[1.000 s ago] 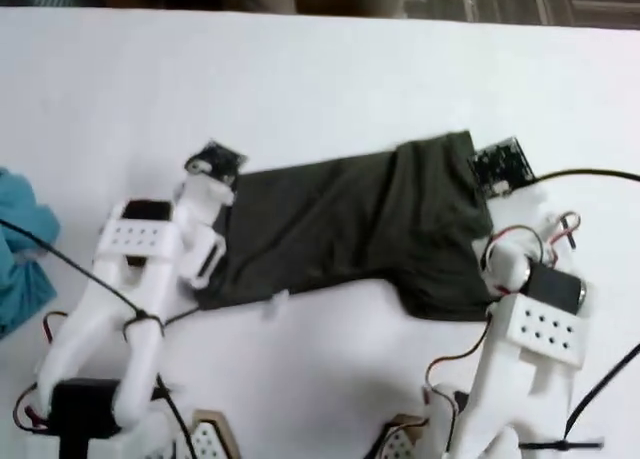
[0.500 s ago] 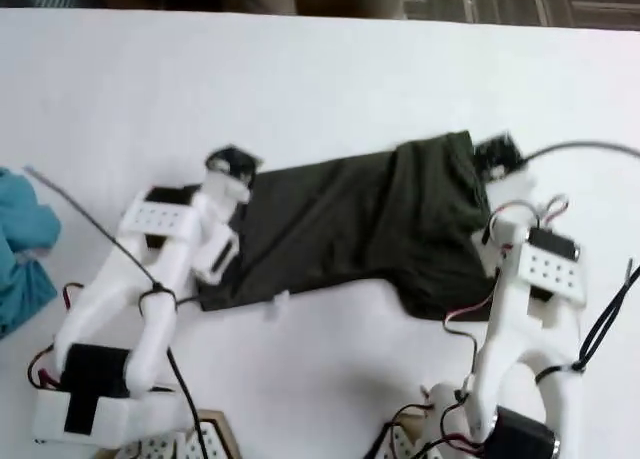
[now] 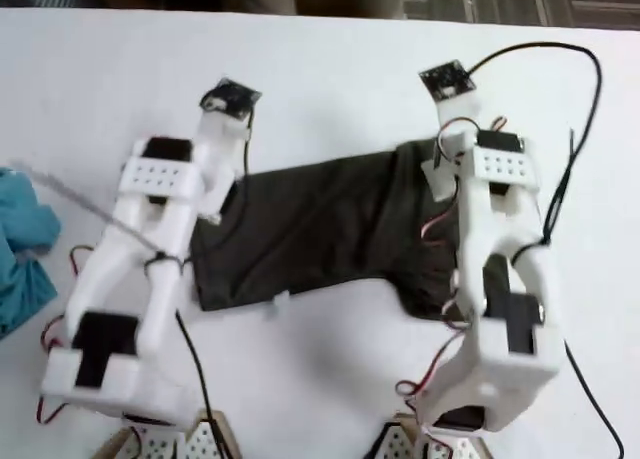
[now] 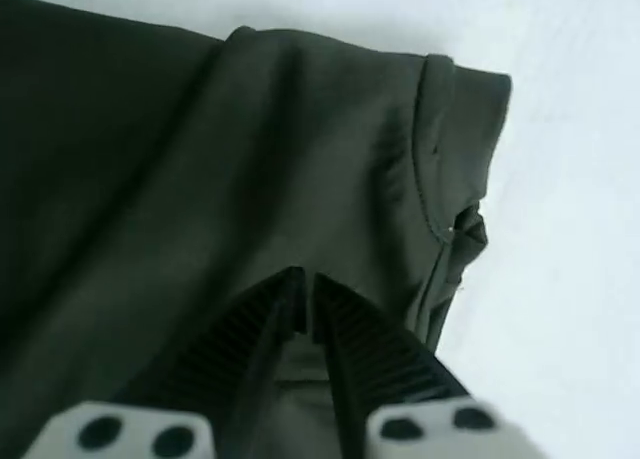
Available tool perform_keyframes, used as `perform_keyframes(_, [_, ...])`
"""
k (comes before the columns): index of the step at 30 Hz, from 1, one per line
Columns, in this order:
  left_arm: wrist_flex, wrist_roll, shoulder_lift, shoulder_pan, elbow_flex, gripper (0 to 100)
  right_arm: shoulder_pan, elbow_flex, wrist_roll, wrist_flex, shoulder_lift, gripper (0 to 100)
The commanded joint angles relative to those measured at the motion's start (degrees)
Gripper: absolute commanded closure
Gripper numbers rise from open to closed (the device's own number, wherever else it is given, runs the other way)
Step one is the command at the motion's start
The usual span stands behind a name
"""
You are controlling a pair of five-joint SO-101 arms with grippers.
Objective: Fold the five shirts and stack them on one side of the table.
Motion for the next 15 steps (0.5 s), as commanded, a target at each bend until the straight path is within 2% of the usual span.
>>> perform_keyframes(1, [-4.6, 2.0, 6.8, 0.3, -3.5, 97, -0.6, -9.0, -0.3, 0.4, 5.4, 97.8])
perform_keyframes(9, [1.4, 4.4, 21.6, -0.5, -13.3, 97, 0.9, -26.1, -0.1, 6.4, 18.1, 97.8])
perform_keyframes(15, [4.3, 4.0, 24.2, -3.3, -16.9, 97, 6.8, -32.5, 7.1, 8.7, 27.8, 97.8])
